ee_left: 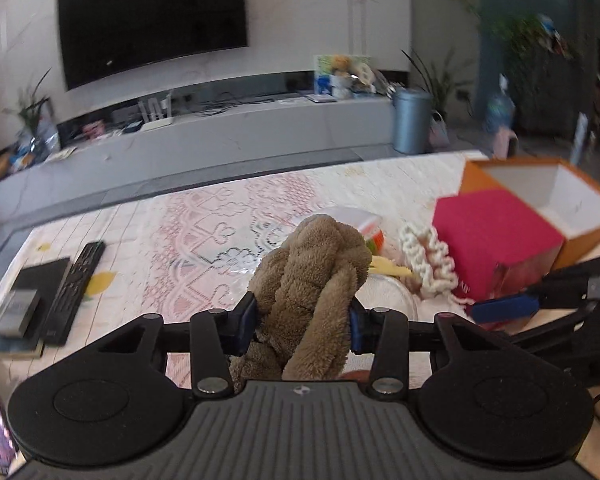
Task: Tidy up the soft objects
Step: 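Lift the brown plush with the left gripper while the right gripper grasps the orange sponge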
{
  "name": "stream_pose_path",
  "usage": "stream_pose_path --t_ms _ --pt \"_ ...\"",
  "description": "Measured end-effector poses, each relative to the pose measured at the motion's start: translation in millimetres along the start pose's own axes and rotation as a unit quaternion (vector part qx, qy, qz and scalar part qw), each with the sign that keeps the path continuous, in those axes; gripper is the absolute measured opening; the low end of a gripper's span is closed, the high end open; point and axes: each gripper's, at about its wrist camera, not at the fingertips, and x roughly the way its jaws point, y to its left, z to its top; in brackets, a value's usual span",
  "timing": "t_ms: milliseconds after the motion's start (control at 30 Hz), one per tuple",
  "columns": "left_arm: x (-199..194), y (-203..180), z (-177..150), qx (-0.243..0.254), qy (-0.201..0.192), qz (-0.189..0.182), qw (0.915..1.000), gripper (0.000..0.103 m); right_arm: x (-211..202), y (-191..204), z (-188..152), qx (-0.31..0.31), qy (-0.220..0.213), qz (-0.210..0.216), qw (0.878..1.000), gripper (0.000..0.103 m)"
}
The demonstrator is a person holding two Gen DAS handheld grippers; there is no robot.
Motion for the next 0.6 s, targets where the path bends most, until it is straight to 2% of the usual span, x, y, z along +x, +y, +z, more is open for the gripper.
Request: stream_pose_path --t_ms 167,300,367,433,600 --pt "5 14 -19 -0.049 0.043 0.041 0.9970 0.049 10 25 5 -0.043 -0.005 0.052 0.998 0.052" --pt "2 17 -31 -0.050 0.022 0.042 0.9976 0.049 36 38 6 -0.084 0.015 0.074 0.994 0.051" --pt "1 19 -34 -0.059 0.015 0.040 0.9974 0.049 49 42 8 -0.103 0.026 0.075 0.992 0.053" --pt "-1 21 -37 -0.066 0.009 0.037 0.9971 0.049 56 46 9 -0.115 0.032 0.085 0.989 0.060" --pt "1 29 -43 -0.089 0.008 0.025 0.9956 0.050 82 37 5 -0.090 0.074 0.113 0.987 0.060"
